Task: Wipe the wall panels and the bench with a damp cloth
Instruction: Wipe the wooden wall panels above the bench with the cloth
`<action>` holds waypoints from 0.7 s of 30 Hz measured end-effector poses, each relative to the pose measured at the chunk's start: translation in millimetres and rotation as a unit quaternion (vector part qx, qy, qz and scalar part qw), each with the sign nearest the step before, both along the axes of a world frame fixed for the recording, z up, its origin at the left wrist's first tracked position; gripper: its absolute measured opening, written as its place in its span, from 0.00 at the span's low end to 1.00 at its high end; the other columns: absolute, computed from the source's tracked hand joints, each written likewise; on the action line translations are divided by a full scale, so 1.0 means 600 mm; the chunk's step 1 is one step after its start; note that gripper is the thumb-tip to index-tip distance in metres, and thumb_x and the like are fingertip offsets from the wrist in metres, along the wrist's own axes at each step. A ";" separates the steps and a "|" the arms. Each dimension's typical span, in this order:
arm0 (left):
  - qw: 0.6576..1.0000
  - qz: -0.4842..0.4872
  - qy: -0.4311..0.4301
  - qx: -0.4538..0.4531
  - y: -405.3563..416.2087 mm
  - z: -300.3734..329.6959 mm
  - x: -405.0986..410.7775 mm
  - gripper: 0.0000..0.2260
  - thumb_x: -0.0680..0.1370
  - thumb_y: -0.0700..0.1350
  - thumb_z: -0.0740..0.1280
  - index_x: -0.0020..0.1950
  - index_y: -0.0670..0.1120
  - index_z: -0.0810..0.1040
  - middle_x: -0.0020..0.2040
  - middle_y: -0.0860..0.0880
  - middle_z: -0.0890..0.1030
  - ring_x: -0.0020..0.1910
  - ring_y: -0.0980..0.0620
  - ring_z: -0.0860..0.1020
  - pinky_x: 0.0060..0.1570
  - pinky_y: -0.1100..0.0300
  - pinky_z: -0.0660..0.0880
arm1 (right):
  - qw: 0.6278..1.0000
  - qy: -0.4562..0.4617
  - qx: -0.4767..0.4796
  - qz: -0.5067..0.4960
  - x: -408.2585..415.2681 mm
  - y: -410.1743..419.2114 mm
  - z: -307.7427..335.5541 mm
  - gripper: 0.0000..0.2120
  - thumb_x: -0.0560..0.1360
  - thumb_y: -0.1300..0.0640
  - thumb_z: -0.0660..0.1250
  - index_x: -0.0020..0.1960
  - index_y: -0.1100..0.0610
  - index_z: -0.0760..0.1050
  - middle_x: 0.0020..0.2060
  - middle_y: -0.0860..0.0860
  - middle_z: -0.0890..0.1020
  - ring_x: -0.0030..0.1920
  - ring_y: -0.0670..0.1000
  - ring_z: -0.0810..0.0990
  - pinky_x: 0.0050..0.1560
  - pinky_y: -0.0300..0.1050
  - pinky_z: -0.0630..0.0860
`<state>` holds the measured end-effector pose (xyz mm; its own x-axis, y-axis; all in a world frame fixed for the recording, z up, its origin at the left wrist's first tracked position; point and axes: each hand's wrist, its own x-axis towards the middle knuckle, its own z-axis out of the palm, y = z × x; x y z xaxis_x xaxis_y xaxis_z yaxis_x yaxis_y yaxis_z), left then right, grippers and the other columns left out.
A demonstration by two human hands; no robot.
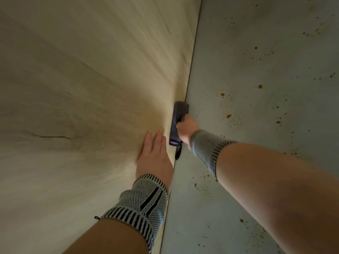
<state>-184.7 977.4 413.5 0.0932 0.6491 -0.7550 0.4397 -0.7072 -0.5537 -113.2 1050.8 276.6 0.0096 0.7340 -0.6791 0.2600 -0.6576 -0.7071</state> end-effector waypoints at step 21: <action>0.999 0.008 -0.009 -0.042 0.023 -0.065 0.005 0.30 0.83 0.60 0.54 0.80 0.46 0.54 0.80 0.39 0.44 0.78 0.37 0.37 0.67 0.34 0.28 | 0.990 0.068 -0.116 0.037 -0.046 -0.145 0.014 0.12 0.80 0.64 0.57 0.58 0.64 0.76 0.51 0.57 0.79 0.51 0.54 0.77 0.59 0.51 0.77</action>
